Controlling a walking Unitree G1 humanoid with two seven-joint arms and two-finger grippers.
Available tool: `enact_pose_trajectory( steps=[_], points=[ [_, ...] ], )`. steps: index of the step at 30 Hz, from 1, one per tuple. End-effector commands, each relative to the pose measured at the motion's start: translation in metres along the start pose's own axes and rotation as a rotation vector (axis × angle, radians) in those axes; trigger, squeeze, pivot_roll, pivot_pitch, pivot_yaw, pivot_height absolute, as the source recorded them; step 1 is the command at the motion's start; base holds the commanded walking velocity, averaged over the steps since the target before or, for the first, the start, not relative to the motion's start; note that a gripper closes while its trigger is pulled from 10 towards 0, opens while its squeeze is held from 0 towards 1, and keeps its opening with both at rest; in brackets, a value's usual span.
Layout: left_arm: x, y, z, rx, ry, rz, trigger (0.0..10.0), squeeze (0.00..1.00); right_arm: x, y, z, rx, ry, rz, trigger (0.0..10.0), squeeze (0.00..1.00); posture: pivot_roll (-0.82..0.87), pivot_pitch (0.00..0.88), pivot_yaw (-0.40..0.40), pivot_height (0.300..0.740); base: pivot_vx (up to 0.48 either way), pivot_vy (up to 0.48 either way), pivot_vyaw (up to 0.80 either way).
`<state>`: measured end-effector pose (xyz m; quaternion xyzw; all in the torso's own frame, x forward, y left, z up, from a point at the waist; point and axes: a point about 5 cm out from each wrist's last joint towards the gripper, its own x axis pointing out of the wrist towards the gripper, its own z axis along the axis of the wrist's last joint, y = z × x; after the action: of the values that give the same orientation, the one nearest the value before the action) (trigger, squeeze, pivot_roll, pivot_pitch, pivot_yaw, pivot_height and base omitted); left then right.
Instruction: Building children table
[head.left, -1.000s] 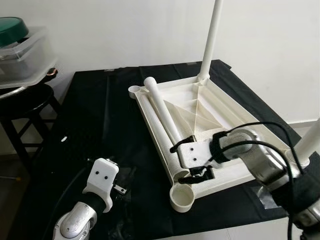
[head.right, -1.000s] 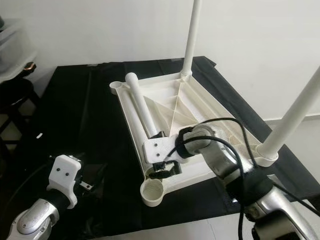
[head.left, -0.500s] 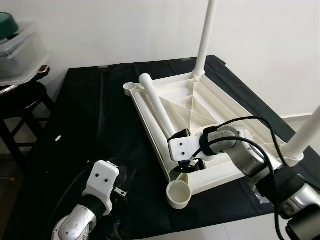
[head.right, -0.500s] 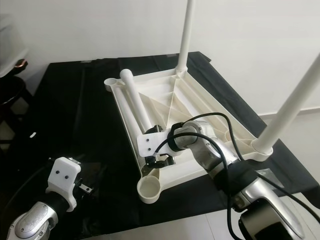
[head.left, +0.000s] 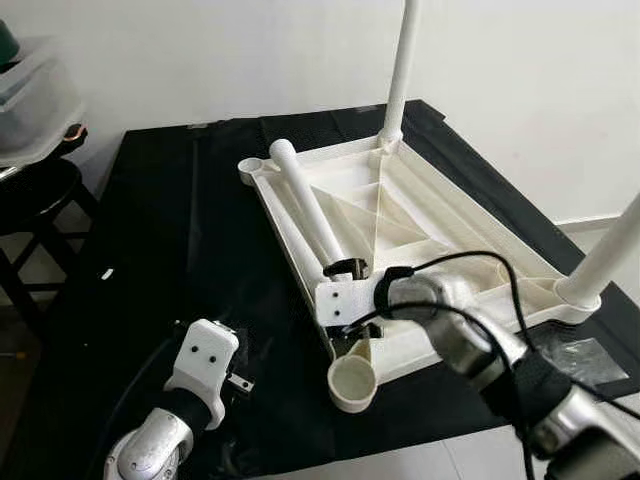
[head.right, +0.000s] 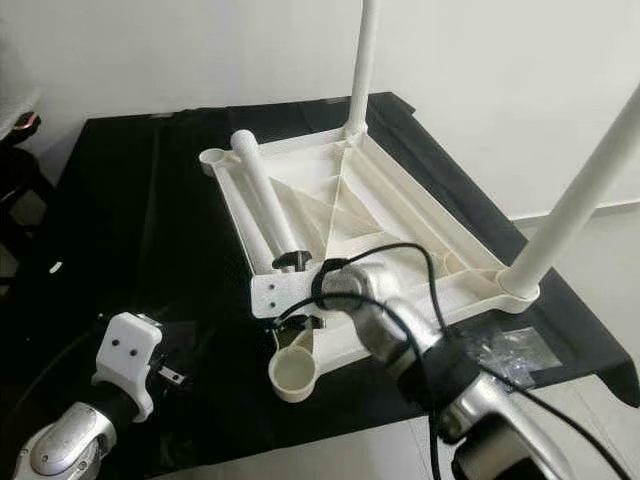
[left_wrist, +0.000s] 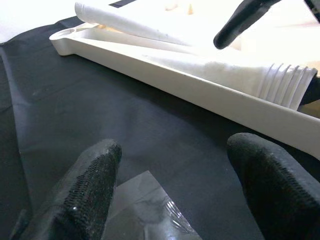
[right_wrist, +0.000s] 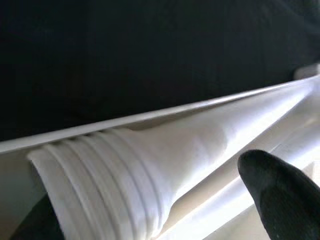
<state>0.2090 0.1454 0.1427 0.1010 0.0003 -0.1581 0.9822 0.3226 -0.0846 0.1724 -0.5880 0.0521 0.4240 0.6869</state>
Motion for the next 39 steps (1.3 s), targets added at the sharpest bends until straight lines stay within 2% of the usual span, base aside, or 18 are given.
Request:
enact_pose_trajectory(
  steps=[1,2,5,6,7,9,12,15,20,21,25,29,32,33,34,35,37,39],
  points=[
    [-0.001,0.0,-0.001,0.012,0.013,-0.006,10.0,0.0,0.009,0.016,-0.003,-0.017,0.05,-0.023,10.0,0.0,0.02,0.134,0.002,0.74,0.0,0.0,0.0],
    [-0.001,0.0,0.0,0.012,0.012,-0.004,10.0,0.0,0.01,0.016,-0.003,-0.032,0.056,-0.069,0.4,0.0,0.02,0.134,0.002,0.74,0.0,0.0,0.0],
    [-0.001,0.0,0.0,0.012,0.012,-0.003,10.0,0.0,0.011,0.016,-0.004,-0.043,0.06,-0.1,0.4,0.0,0.02,0.134,0.002,0.74,0.0,0.0,0.0],
    [-0.001,0.0,0.0,0.011,0.01,-0.001,10.0,0.0,0.011,0.013,-0.003,-0.054,0.055,-0.157,0.0,0.0,0.02,0.134,-0.001,0.74,0.0,0.0,0.0],
    [-0.001,0.0,0.0,0.011,0.01,-0.001,10.0,0.0,0.011,0.013,-0.003,-0.054,0.055,-0.157,0.0,0.0,0.02,0.134,-0.001,0.74,0.0,0.0,0.0],
    [0.0,0.0,0.0,0.01,0.008,0.002,10.0,0.0,0.008,0.003,-0.001,-0.077,0.041,-0.283,0.0,0.0,0.02,0.133,-0.006,0.74,0.0,0.0,0.0],
    [0.0,0.0,0.0,0.009,0.008,0.003,10.0,0.0,0.007,-0.001,0.0,-0.083,0.036,-0.329,0.0,0.0,0.02,0.133,-0.006,0.74,0.0,0.0,0.0],
    [0.0,0.001,0.0,0.01,0.006,0.007,10.0,0.0,0.002,-0.01,0.003,-0.095,0.013,-0.439,0.0,0.0,0.01,0.128,-0.004,0.74,0.0,0.0,0.0],
    [0.001,0.001,0.0,0.011,0.006,0.007,10.0,0.0,-0.002,-0.015,0.006,-0.096,0.001,-0.502,0.0,0.0,0.01,0.126,-0.002,0.74,0.0,0.0,0.0],
    [0.001,0.002,0.001,0.013,0.005,0.006,10.0,0.0,-0.008,-0.022,0.007,-0.099,-0.01,-0.574,0.0,0.0,0.01,0.126,-0.002,0.74,0.0,0.0,0.0],
    [0.001,0.004,0.001,0.004,0.0,0.012,10.0,0.0,-0.014,-0.031,0.008,-0.094,-0.025,-0.643,0.0,0.0,0.01,0.118,0.005,0.74,0.0,0.0,0.0],
    [0.003,0.017,0.007,-0.059,-0.029,0.06,10.0,0.0,-0.025,-0.048,0.012,-0.073,-0.072,-0.749,0.0,0.0,0.0,0.108,0.012,0.74,0.0,0.0,0.0],
    [0.01,0.034,0.021,-0.169,-0.101,0.113,10.0,0.0,-0.035,-0.065,0.015,-0.042,-0.136,-0.86,0.0,0.0,0.0,0.097,0.021,0.74,0.0,0.0,0.0],
    [0.013,0.04,0.03,-0.222,-0.142,0.121,10.0,0.0,-0.041,-0.073,0.018,0.008,-0.179,-0.903,0.0,0.0,0.0,0.088,0.025,0.74,0.0,0.0,0.0],
    [0.013,0.04,0.03,-0.222,-0.142,0.121,10.0,0.0,-0.041,-0.073,0.018,0.008,-0.179,-0.903,0.0,0.0,0.0,0.088,0.025,0.74,0.0,0.0,0.0],
    [0.018,0.049,0.043,-0.31,-0.21,0.117,10.0,0.0,-0.051,-0.085,0.024,0.063,-0.277,-0.964,0.0,0.0,0.0,0.08,0.028,0.74,0.0,0.0,0.0],
    [0.019,0.051,0.048,-0.341,-0.234,0.111,10.0,0.0,-0.055,-0.089,0.028,0.072,-0.32,-0.983,0.0,0.0,0.0,0.08,0.028,0.74,0.0,0.0,0.0],
    [0.025,0.06,0.066,-0.495,-0.336,0.079,10.0,0.0,-0.067,-0.105,0.03,0.426,-0.543,-0.981,0.0,0.0,0.01,0.068,0.03,0.74,0.0,0.0,0.0]
  ],
)
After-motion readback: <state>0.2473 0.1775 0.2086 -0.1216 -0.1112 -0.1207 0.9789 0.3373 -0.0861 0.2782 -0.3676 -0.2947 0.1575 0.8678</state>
